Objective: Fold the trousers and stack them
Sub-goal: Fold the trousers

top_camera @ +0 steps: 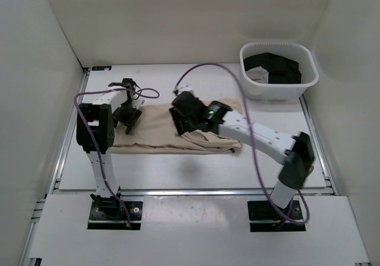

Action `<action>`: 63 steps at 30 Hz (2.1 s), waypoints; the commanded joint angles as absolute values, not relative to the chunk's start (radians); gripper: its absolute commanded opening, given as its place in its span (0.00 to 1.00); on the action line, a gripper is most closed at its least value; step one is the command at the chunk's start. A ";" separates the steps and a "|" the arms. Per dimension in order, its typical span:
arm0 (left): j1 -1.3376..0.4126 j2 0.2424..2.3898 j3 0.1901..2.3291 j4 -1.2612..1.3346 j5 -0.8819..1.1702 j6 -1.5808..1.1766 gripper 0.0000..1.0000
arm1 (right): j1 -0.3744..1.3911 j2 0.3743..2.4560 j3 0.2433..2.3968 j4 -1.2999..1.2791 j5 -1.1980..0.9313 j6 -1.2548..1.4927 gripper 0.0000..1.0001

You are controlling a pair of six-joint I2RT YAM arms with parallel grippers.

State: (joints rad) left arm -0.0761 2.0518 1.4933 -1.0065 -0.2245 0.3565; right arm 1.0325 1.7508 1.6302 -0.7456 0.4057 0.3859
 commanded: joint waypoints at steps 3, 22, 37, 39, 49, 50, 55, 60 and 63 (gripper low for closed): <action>-0.130 1.962 1.642 -0.992 -0.555 0.391 0.73 | 0.852 1.591 1.431 -0.672 0.414 0.532 0.66; -0.380 1.907 1.786 -1.031 -0.954 0.489 0.83 | 0.643 1.845 1.250 -0.604 0.221 0.614 0.00; -0.399 1.986 2.045 -1.091 0.016 0.336 0.87 | 0.312 1.494 1.204 -0.611 0.092 0.592 0.84; -0.408 2.032 2.101 -1.081 0.153 0.324 0.90 | 0.214 1.534 1.175 -0.582 -0.027 0.558 0.86; -0.445 2.249 2.065 -1.081 0.218 0.250 0.91 | 0.117 1.727 1.117 -0.411 -0.291 0.520 0.89; -0.445 2.249 2.037 -1.069 0.218 0.250 0.89 | 0.117 1.739 1.095 -0.397 -0.291 0.520 0.89; -0.465 2.229 1.878 -1.006 0.125 0.241 0.88 | 0.117 1.787 1.025 -0.345 -0.319 0.538 0.80; -0.485 2.211 1.816 -0.992 0.094 0.241 0.88 | 0.117 1.874 1.035 -0.325 -0.357 0.548 0.54; -0.485 2.210 1.807 -0.983 0.075 0.232 0.87 | 0.117 1.919 1.058 -0.311 -0.426 0.548 0.41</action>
State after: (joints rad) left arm -0.4740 2.2562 1.8385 -0.9909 0.1120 0.2401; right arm 0.1127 1.8351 1.0573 -0.3313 -0.3897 0.5583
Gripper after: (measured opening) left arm 0.873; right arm 0.442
